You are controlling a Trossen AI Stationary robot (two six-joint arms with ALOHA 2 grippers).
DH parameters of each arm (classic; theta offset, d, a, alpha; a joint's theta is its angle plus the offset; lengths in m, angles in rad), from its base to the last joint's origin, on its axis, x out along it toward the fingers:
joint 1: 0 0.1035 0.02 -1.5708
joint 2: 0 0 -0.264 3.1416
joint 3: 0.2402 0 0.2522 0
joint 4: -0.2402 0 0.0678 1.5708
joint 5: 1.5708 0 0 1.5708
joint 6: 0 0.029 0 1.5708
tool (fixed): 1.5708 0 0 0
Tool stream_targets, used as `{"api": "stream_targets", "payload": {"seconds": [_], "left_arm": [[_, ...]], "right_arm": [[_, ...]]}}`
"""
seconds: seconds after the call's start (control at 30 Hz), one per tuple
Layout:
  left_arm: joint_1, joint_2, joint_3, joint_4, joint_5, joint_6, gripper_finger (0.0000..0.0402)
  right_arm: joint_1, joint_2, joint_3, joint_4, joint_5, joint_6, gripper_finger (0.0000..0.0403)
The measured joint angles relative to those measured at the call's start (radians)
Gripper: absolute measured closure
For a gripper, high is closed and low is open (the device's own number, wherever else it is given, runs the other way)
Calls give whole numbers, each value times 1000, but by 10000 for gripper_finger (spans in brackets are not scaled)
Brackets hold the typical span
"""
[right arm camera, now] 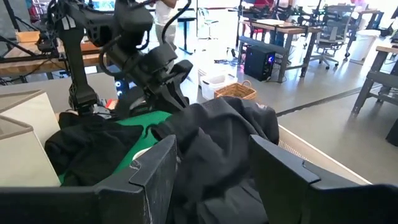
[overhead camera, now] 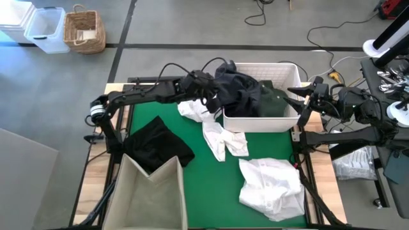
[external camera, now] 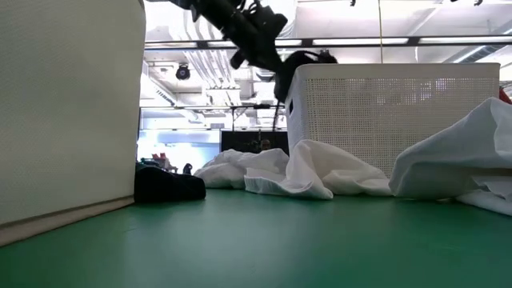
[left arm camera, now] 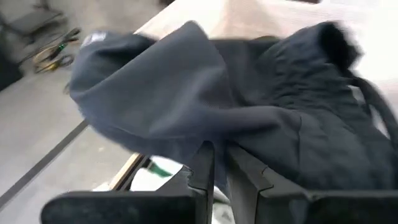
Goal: Sort clothes
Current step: Put the black shorts into the top right white bin
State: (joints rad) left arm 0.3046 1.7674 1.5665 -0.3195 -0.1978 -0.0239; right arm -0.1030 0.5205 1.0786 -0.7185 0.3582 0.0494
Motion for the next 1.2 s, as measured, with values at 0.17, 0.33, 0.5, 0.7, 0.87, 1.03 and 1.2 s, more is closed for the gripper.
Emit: {"api": "stream_targets", "payload": {"seconds": [0.17, 0.33, 0.5, 0.7, 0.87, 1.03, 1.2], "left_arm": [[0, 23, 62, -4, 73, 45, 381], [0, 49, 133, -21, 143, 88, 381], [-1, 89, 232, -100, 182, 102, 381], [-1, 116, 365, -287, 109, 139, 381], [17, 198, 461, -387, 108, 172, 381], [18, 335, 591, -468, 111, 180, 393], [18, 456, 758, -581, 106, 193, 399]], "right_arm": [[0, 0, 0, 0, 0, 2, 211], [0, 0, 0, 0, 0, 3, 211], [0, 0, 0, -1, 0, 3, 211], [0, 0, 0, -2, 0, 3, 211], [0, 0, 0, -2, 0, 3, 211], [0, 0, 0, -2, 0, 11, 211], [0, 0, 0, -3, 0, 10, 211]]}}
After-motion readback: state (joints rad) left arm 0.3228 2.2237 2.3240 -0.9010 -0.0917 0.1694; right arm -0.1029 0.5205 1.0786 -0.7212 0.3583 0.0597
